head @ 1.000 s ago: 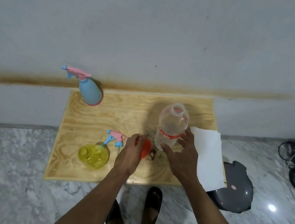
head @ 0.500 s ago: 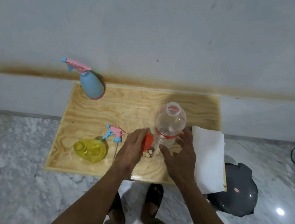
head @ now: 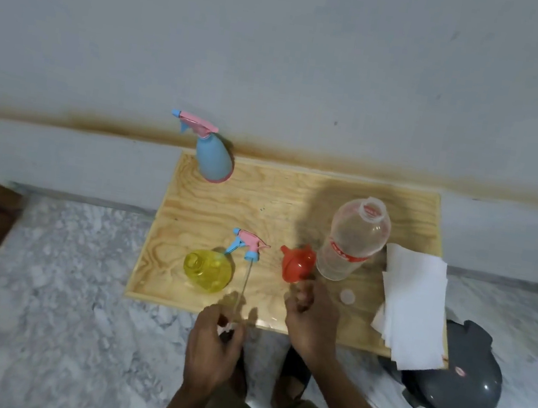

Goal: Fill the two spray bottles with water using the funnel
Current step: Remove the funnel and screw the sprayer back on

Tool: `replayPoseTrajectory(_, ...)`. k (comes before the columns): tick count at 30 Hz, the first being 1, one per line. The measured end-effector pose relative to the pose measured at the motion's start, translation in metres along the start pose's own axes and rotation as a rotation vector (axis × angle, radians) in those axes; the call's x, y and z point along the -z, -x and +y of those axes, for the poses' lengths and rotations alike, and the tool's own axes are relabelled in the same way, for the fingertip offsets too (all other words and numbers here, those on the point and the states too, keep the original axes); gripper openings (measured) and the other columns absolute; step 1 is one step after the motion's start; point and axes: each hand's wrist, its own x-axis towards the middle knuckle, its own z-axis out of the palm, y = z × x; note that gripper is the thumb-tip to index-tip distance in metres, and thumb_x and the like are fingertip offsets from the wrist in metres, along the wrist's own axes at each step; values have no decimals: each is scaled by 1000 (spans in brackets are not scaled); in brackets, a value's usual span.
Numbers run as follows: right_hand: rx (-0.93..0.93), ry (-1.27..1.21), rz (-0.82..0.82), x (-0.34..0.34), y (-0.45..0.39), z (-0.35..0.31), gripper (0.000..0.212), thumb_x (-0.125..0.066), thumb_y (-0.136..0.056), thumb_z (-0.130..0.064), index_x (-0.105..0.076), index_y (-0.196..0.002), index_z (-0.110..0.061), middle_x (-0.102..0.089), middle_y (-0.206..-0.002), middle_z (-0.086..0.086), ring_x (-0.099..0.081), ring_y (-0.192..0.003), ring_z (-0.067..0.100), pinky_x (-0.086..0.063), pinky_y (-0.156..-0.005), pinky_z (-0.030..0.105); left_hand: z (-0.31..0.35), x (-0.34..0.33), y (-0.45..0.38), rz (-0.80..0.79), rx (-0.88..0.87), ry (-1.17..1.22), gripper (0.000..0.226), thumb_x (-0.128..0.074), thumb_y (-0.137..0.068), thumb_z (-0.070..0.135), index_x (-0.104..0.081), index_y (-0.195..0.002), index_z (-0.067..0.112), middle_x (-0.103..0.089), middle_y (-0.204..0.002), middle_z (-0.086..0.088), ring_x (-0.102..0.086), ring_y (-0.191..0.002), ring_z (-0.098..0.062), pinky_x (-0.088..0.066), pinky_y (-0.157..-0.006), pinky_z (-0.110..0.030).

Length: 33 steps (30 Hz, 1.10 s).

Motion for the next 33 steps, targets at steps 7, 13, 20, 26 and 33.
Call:
replayPoseTrajectory(7, 194, 329, -112, -88, -45, -51, 34, -53, -99, -25, -54, -128, -8, -64, -122, 14, -59, -113, 35, -42, -94, 38, -47, 43, -49, 122, 203, 70, 85, -89, -70, 40, -45, -137, 12, -51, -126, 0, -53, -117, -22, -51, -91, -42)
replayPoseTrajectory(13, 87, 371, -45, -125, -67, -54, 34, -56, -97, -31, -48, -122, -9, -61, -112, 19, -62, -99, 37, -45, -76, 38, -48, 45, -79, 40, 32, 252, 84, -87, -67, 54, -43, -138, 45, -47, -135, 25, -47, -124, 10, -45, -99, -23)
replayPoseTrajectory(20, 5, 343, 21, -141, -77, -52, 29, -58, -93, -27, -50, -113, -7, -68, -103, 19, -66, -94, 39, -46, -70, 37, -59, 41, -91, -34, -20, 295, 80, -89, -73, 33, -48, -142, 31, -58, -139, 13, -54, -129, -7, -49, -104, -33)
replayPoseTrajectory(26, -29, 98, 130, -117, -69, -83, 33, -71, -86, -22, -57, -109, -6, -67, -98, 12, -64, -94, 32, -38, -72, 29, -62, 45, -105, -106, -24, 279, 72, -84, -78, 39, -50, -140, 24, -62, -132, 5, -59, -123, -14, -51, -100, -45)
replayPoseTrajectory(33, 40, -353, 356, -39, -49, -161, 43, -86, -75, -30, -67, -111, -15, -72, -89, -5, -68, -78, 1, -55, -74, 20, -32, 78, -115, -40, -48, 296, 65, -75, -72, 61, -46, -127, 46, -56, -120, 17, -55, -112, 3, -46, -87, -16)
